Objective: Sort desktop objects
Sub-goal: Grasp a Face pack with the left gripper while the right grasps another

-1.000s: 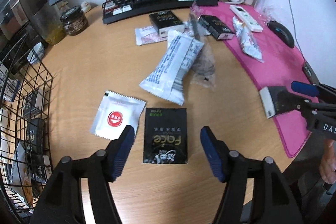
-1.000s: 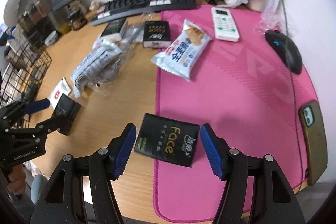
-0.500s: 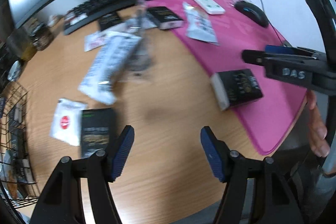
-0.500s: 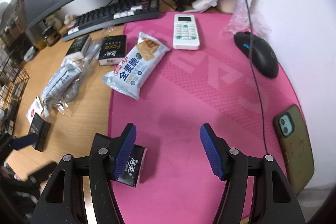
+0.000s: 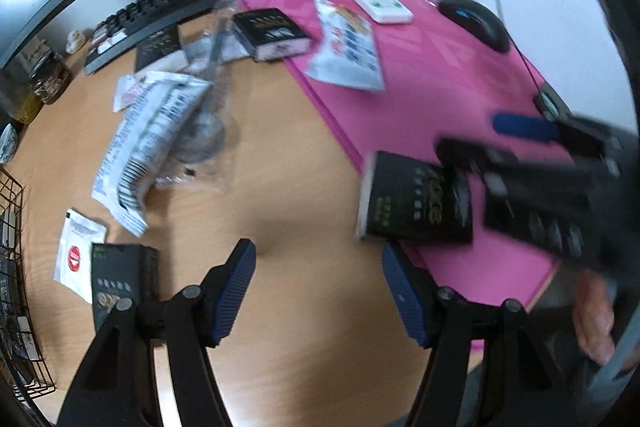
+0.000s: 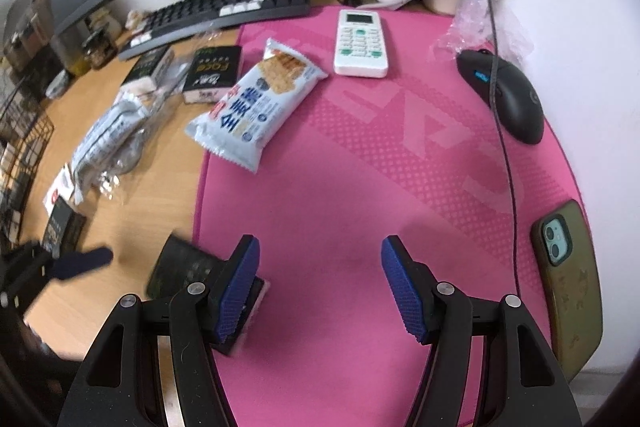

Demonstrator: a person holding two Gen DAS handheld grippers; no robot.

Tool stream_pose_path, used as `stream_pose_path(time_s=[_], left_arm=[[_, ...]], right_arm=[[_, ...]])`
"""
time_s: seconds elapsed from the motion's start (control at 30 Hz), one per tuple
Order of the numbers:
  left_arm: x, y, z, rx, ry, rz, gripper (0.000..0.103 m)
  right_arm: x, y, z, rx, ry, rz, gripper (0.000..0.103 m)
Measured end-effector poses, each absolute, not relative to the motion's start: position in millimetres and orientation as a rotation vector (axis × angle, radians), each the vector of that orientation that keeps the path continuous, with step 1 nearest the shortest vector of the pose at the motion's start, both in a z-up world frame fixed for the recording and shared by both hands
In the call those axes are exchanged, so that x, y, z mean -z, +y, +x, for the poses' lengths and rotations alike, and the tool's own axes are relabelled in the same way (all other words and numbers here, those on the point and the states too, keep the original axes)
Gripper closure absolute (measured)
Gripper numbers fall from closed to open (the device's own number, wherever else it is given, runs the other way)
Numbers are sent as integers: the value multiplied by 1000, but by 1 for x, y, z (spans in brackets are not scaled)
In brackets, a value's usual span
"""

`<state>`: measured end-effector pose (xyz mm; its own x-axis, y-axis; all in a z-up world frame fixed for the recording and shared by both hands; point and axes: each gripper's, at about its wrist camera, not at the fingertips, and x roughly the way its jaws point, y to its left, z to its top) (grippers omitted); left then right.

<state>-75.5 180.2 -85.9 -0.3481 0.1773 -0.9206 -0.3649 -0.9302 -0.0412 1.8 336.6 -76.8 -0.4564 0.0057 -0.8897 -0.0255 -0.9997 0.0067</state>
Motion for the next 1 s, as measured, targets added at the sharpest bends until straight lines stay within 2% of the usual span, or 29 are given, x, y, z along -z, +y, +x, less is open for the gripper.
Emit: stream_pose_path(time_s=[0.17,0.43,0.6,0.9,0.93,1.0], left_arm=[[82,165,-90,-2358,207,-1560,32],[54,114,-85,-2457,230,-1525,31],[67,76,-87,-2482,203,-1607,31],[84,62,-91,-2472,202,-1655,31],[85,62,-91,-2476,208,-1656,31],[85,62,-91,-2474,199,-1657,31]], right_arm=[[77,319,14,-2657,-61,-1715,40],[56,298,22,-2723,72,-1646,40],[74,258,16,-2665,-99,-1658,40],[89,245,8,-2660,-60,-1696,40],[89,245,8,-2659,-59,-1698,42],[90,247,8,-2653,-49,-1700,54]])
